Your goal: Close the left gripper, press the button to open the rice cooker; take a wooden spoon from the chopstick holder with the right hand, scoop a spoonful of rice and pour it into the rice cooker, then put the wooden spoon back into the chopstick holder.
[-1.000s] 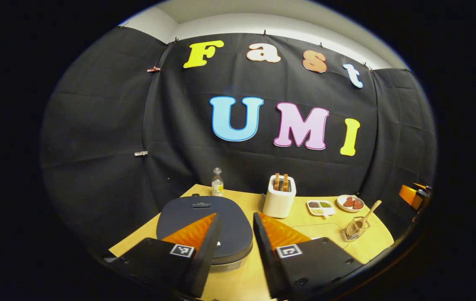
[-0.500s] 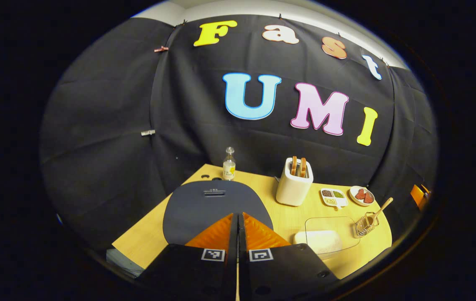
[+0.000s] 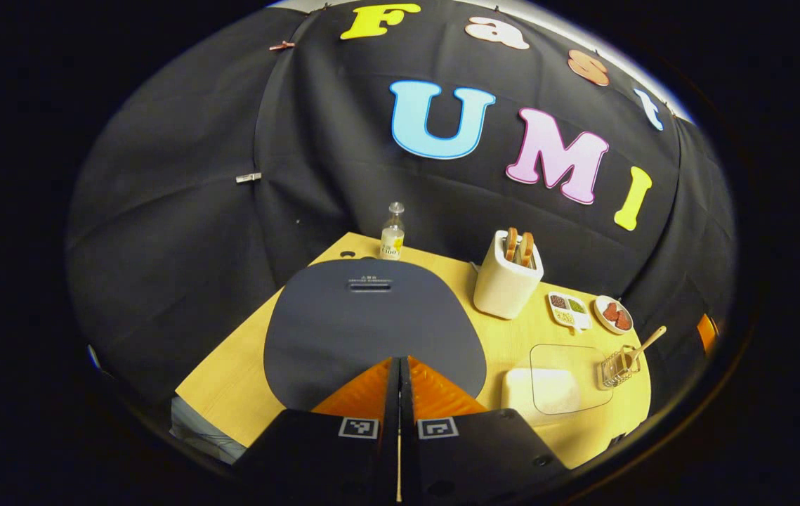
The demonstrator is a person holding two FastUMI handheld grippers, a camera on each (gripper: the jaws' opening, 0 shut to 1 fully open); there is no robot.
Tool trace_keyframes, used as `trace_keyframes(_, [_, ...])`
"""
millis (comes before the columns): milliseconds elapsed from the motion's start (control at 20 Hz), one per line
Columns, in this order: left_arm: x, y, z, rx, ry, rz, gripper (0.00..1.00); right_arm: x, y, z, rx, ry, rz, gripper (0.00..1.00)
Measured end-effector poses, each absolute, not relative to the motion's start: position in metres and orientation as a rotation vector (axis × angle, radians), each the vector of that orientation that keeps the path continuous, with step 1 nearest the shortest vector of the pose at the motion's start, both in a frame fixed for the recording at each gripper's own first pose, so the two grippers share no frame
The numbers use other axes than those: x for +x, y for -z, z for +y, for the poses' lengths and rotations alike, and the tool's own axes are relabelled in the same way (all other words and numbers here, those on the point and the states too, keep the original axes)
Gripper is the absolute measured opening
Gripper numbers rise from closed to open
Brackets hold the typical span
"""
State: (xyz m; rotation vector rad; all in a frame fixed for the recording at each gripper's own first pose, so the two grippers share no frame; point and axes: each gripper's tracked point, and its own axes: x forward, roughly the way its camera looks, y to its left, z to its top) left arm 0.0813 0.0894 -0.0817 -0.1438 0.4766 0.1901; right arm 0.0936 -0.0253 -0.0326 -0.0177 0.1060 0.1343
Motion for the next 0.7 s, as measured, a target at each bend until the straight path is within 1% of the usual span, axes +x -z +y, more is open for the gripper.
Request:
trace_keyframes(250, [0.084,0.104,0.09,-0.146,-0.181,0.534,0.06,0.09,0.038,-0.02,-0.019,-0.156,0.123,0.98])
trace_keyframes(500, [0.082,0.108,0.088,-0.131,-0.172,0.525,0.07,0.09,0.04,-0.017,-0.016,-0.174,0.134,0.98])
trace_keyframes(550, [0.083,0.111,0.087,-0.127,-0.17,0.528,0.05,0.089,0.04,-0.018,-0.018,-0.176,0.133,0.98])
trace_keyframes(600, [0.084,0.111,0.088,-0.12,-0.167,0.527,0.07,0.09,0.04,-0.017,-0.021,-0.182,0.134,0.98])
trace_keyframes(700, [0.083,0.111,0.087,-0.119,-0.164,0.531,0.07,0.091,0.043,-0.012,-0.038,-0.21,0.139,0.98])
